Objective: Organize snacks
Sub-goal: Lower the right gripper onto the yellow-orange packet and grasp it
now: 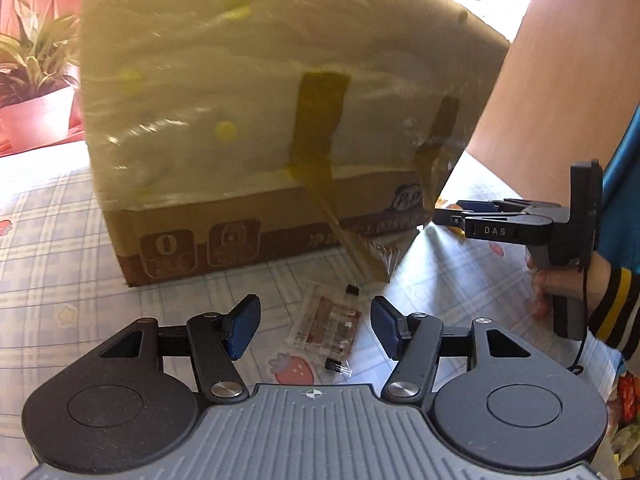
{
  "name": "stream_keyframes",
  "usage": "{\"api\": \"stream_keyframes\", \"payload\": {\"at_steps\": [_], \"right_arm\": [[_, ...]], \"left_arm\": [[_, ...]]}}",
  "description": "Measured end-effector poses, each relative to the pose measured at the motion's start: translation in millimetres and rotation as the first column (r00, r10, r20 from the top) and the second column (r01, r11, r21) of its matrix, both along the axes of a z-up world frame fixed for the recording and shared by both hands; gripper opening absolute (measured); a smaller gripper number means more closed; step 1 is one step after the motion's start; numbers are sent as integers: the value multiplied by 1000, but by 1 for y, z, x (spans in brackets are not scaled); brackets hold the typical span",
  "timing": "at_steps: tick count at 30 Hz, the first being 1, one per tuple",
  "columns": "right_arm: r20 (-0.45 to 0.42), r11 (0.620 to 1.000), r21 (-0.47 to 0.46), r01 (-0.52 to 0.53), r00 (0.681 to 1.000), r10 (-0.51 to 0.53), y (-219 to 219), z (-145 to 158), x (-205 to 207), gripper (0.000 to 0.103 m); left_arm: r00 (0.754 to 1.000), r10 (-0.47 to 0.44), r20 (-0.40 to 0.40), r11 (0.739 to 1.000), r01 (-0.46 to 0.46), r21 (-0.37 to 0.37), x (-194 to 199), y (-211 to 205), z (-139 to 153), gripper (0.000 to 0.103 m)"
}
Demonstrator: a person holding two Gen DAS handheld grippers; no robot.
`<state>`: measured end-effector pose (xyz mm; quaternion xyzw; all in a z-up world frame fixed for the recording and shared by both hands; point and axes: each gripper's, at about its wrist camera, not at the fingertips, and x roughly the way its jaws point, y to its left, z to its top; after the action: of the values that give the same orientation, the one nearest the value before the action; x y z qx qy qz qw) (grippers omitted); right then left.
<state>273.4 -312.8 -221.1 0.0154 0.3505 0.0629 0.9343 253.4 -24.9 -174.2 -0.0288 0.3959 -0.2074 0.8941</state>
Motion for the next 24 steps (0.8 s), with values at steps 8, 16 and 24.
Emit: {"api": "stream_keyframes", "payload": {"at_steps": [8, 16, 24], "right_arm": [[-1, 999, -32, 1, 1000, -1, 4, 0, -2, 40], [0, 1000, -23, -6, 1000, 6, 3, 0, -1, 39], [0, 1000, -17, -6, 1000, 6, 3, -1, -1, 39]], "left_arm": [[999, -30, -18, 998, 31, 49, 3, -21, -17, 63], [999, -54, -8, 992, 55, 113, 15, -36, -30, 63], [995, -92, 49, 977, 81, 197, 9, -46, -36, 63]]}}
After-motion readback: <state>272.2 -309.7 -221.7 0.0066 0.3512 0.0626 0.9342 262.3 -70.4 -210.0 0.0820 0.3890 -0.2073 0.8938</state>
